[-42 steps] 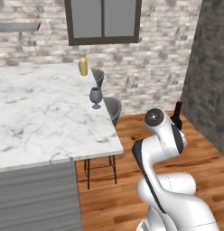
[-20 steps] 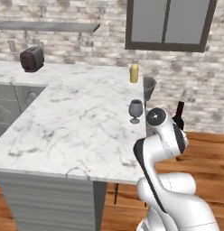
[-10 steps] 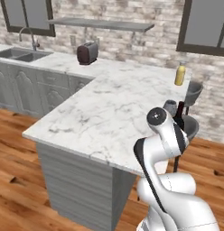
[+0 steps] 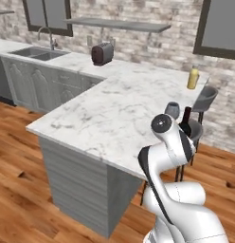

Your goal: There is a wine glass and glass cup on the dining counter. Place the wine bottle next to the wine glass and the juice bottle next to the glass cup.

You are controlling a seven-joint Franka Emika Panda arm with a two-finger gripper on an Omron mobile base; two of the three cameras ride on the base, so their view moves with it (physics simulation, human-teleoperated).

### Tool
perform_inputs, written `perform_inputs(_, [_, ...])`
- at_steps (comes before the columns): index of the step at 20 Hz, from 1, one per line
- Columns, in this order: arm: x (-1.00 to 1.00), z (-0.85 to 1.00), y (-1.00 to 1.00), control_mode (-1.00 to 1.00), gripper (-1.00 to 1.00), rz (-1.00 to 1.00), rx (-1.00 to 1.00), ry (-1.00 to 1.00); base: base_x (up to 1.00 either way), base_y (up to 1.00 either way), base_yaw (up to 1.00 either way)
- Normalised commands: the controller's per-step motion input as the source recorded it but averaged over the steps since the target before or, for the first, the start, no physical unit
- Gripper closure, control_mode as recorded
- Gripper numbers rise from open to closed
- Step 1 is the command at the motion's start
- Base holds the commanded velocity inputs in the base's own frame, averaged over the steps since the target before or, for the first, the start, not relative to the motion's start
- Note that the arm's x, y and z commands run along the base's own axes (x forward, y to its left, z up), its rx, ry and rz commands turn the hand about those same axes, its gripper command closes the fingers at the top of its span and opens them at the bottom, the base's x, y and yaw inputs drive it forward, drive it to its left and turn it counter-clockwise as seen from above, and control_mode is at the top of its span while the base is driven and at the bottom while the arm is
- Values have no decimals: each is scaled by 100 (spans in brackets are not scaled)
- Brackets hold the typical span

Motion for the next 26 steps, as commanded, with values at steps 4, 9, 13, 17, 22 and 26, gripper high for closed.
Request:
perform_inputs(4, [0,0,0,100,100,0,0,0,-28,-69,17])
perform_inputs(9, [0,0,0,100,100,0,0,0,-24,-62,25])
perform_inputs(13, [0,0,0,100,100,0,0,0,-14,-47,44])
perform_inputs(17, [0,0,0,100,100,0,0,0,-14,-44,50])
perform_inputs(22, [0,0,0,100,100,0,0,0,-9,-49,40])
perform_inputs(26, [0,0,0,100,100,0,0,0,-2,-54,28])
